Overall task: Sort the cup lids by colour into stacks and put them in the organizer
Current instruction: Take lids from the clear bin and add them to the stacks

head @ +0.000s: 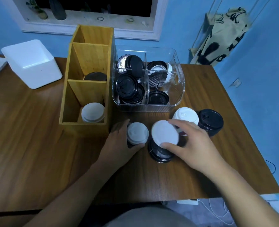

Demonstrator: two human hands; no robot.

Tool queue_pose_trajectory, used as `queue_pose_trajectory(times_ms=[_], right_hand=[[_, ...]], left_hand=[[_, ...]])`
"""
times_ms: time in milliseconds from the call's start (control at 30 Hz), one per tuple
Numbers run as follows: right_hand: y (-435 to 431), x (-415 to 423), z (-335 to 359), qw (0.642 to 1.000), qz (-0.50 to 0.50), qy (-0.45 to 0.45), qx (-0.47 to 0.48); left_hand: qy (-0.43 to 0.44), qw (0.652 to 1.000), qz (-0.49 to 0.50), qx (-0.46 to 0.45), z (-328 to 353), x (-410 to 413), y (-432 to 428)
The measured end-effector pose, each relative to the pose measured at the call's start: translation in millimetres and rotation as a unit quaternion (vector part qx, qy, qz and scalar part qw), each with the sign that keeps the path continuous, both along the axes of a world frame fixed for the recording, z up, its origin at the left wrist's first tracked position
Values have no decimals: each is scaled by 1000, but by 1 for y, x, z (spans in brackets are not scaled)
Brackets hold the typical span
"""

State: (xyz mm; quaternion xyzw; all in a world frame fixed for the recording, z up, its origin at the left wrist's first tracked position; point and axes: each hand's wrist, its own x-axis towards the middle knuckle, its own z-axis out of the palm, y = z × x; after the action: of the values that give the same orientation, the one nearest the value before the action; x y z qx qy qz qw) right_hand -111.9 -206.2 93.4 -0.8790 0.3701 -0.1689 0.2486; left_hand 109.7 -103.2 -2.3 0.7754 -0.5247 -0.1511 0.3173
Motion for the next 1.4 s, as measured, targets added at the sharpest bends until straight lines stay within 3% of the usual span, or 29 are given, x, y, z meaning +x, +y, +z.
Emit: queue_pose_trajectory(times_ms=[200, 500, 1400], right_hand=[[-32, 64, -8, 976, 190, 108, 10], [-50, 89, -7, 930, 298, 217, 3], [-54, 92, -23, 924, 329, 193, 8]], left_hand=[[18, 999, -26, -16, -1, 3, 3], [34, 999, -38, 4, -1, 5, 4], [44, 998, -39, -8, 0, 5, 2]])
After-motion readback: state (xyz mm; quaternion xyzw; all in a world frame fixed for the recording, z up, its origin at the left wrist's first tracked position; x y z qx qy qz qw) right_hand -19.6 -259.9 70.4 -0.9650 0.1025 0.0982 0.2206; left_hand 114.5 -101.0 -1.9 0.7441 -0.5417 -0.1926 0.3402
